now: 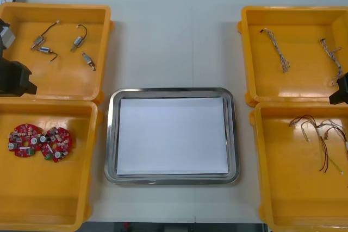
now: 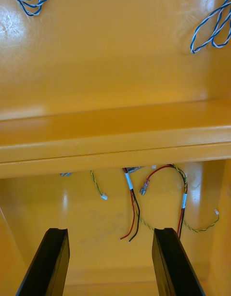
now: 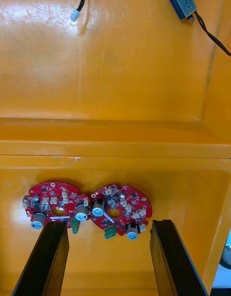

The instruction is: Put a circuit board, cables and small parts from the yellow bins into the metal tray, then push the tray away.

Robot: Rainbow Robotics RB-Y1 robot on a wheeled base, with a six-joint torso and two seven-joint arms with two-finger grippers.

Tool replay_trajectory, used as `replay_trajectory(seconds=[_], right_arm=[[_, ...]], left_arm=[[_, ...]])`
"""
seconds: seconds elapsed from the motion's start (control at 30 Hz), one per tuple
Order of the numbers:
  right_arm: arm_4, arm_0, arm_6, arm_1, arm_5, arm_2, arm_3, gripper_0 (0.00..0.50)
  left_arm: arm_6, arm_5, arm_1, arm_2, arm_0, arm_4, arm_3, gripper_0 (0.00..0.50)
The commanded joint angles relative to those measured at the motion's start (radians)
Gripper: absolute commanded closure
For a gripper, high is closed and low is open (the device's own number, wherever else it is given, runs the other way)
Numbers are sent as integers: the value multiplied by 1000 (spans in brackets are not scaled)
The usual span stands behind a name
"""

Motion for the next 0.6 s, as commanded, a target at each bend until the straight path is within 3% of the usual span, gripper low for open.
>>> replay_trajectory(seconds=[0.03, 0.6], right_arm=[[6, 12, -34, 6, 6, -37, -20, 0], [6, 12, -34, 6, 6, -37, -20, 0]], left_arm=[[-82, -4, 45, 31, 18, -6, -25, 0], [-82, -4, 45, 31, 18, -6, -25, 0]])
